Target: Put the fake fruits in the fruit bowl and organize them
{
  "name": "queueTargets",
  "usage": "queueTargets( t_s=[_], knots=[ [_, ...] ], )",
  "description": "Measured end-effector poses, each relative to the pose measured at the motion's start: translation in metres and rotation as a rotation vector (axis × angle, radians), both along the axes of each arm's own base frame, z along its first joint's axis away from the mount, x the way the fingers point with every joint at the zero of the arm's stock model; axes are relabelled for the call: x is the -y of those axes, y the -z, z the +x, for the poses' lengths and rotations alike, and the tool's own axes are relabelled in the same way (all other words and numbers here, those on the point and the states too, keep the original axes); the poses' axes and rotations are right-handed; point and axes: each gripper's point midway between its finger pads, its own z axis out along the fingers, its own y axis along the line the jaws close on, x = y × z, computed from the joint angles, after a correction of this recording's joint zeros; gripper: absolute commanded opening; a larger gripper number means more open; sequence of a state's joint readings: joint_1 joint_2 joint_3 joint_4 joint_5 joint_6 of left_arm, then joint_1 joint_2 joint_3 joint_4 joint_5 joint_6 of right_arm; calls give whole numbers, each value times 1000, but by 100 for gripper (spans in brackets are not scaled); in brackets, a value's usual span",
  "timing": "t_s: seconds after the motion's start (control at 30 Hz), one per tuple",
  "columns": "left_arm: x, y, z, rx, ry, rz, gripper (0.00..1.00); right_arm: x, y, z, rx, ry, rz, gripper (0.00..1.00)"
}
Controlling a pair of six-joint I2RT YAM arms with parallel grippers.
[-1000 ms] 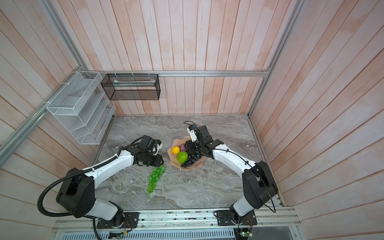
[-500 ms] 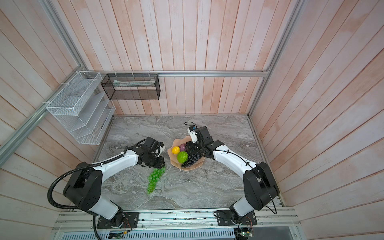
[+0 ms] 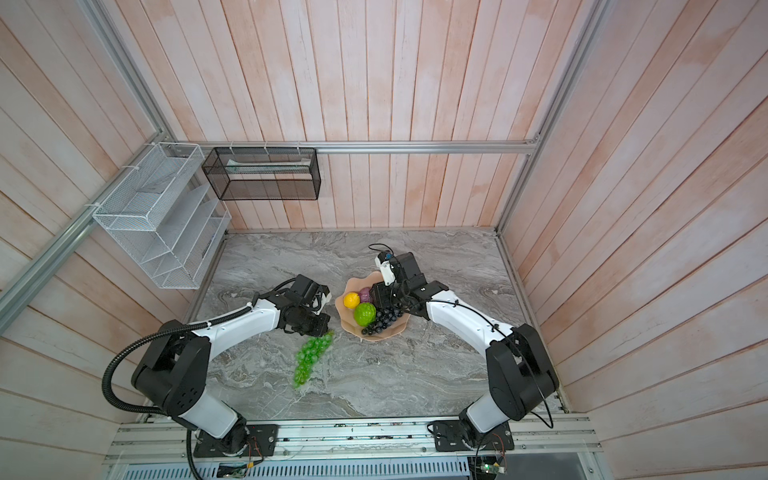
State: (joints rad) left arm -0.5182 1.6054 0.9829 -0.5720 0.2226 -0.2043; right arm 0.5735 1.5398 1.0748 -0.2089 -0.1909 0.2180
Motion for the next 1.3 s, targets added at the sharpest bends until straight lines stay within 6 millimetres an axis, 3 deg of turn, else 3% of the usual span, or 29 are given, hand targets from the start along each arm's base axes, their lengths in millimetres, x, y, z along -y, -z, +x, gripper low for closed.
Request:
queueTargets(
  t_s=[0.4, 0.63, 0.83, 0.97, 1.13, 1.3],
  knots=[
    [0, -63, -16, 72, -30, -114, 0, 0, -4, 0, 6, 2, 7, 50],
    [12, -102, -24, 61, -29, -223, 0, 2, -16, 0, 29, 16, 26, 50],
    [40, -171, -16, 121, 9, -339, 0, 7, -45, -1, 101, 33, 67, 50],
    [64, -214, -13, 147, 57, -444, 0, 24, -58, 1, 133, 69, 85, 50],
    [95, -235, -10, 94, 121, -562, 0, 64, -67, 8, 161, 159, 96, 50],
    [135, -230, -7, 20, 193, -640, 0, 92, -79, 12, 194, 225, 105, 50]
  ],
)
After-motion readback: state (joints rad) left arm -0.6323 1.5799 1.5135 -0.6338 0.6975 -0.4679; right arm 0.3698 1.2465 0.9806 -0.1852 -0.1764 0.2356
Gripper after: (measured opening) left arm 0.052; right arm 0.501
